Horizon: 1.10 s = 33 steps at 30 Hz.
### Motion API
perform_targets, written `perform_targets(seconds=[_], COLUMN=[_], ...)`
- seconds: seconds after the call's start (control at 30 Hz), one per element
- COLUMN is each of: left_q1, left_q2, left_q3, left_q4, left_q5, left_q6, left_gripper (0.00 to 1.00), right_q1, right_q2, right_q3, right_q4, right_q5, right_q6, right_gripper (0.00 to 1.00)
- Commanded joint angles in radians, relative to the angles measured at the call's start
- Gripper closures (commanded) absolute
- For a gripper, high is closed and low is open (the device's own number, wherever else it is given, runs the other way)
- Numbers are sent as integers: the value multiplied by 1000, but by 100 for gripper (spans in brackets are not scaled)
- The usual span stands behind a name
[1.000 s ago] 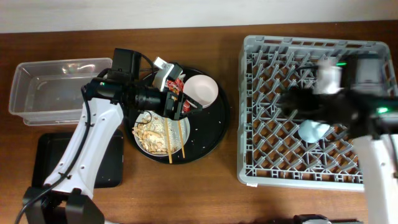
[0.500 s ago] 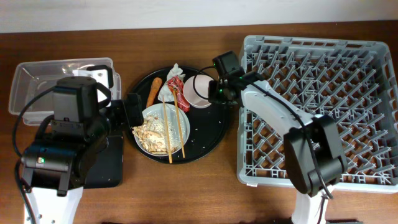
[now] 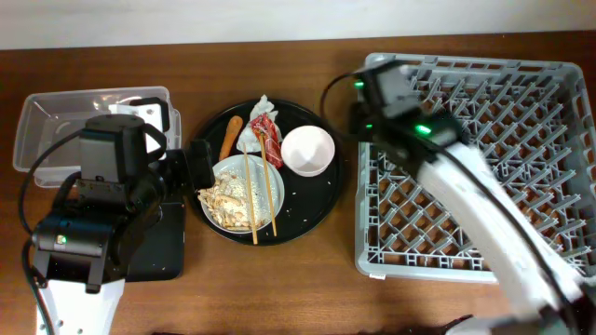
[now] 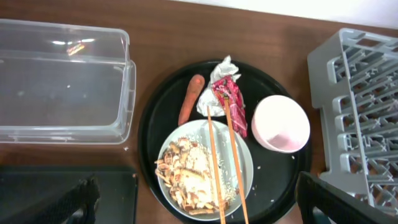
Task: Sort waste into correct bins and load items into the dishwasher rack
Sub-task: 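Reach the right gripper back to the pink bowl and grasp it, then place the pink bowl upright on its edge in the dish rack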
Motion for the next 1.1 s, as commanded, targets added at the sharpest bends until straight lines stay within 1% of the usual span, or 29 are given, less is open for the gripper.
perform_targets(seconds=[0.0,0.03,0.07,0.1,0.13,0.17,0.23,0.27,0.33,0.37,0.43,0.47,0.5,0.57,0.63,0.67,0.73,0.77,0.8,0.87,0.9,0.93,1.0,1.07], left_q1=[4,4,4,4,4,4,4,4,4,4,4,4,4,4,4,4,4,4,4,4,4,4,4,4], left_q2=[-3,-3,-3,-3,-3,-3,-3,-3,-3,-3,-3,-3,-3,-3,-3,-3,-3,-3,-3,-3,-3,-3,-3,-3], left_q3=[9,9,9,9,9,9,9,9,9,9,9,9,9,9,9,9,9,9,9,9,9,9,9,9], left_q4=[0,0,0,0,0,0,0,0,0,0,0,0,0,-1,0,0,0,0,0,0,0,0,-1,-1], left_q5=[-10,-10,-10,-10,-10,-10,-10,-10,-10,-10,-10,-10,-10,-10,-10,-10,-10,-10,-10,-10,-10,-10,-10,-10], left_q6=[-9,-9,-9,-9,-9,-9,-9,-9,-9,-9,-9,-9,-9,-9,-9,-9,-9,-9,-9,-9,-9,-9,-9,-9], left_gripper=[1,1,1,1,1,1,1,1,1,1,1,1,1,1,1,1,1,1,1,1,1,1,1,1], right_q1=[8,8,15,26,32,36,35,35,34,35,35,35,35,35,35,35,34,34,34,26,-13,-56,-161,-227], right_q2=[-63,-51,8,78,129,196,335,396,471,498,550,566,566,499,410,348,213,128,41,-25,-32,-18,54,137], right_q3=[8,3,-14,-17,-17,-17,-17,-17,-17,-17,-17,-17,-17,-14,-14,-14,-14,-14,-14,-14,-14,-14,-14,-14], right_q4=[-18,-32,-16,-8,0,6,58,88,108,110,111,107,105,103,91,73,23,-26,-82,-122,-149,-165,-163,-162], right_q5=[3,-71,-213,-227,-225,-216,-217,-221,-216,-213,-221,-230,-253,-269,-236,-182,2,193,465,797,1006,1080,1113,1106], right_q6=[-134,-132,-111,-57,-19,30,68,68,68,68,90,90,89,76,58,58,59,59,60,59,58,37,-67,-70], right_gripper=[96,96,83,64,51,42,41,41,51,54,65,78,96,96,96,96,96,96,96,96,96,96,96,96])
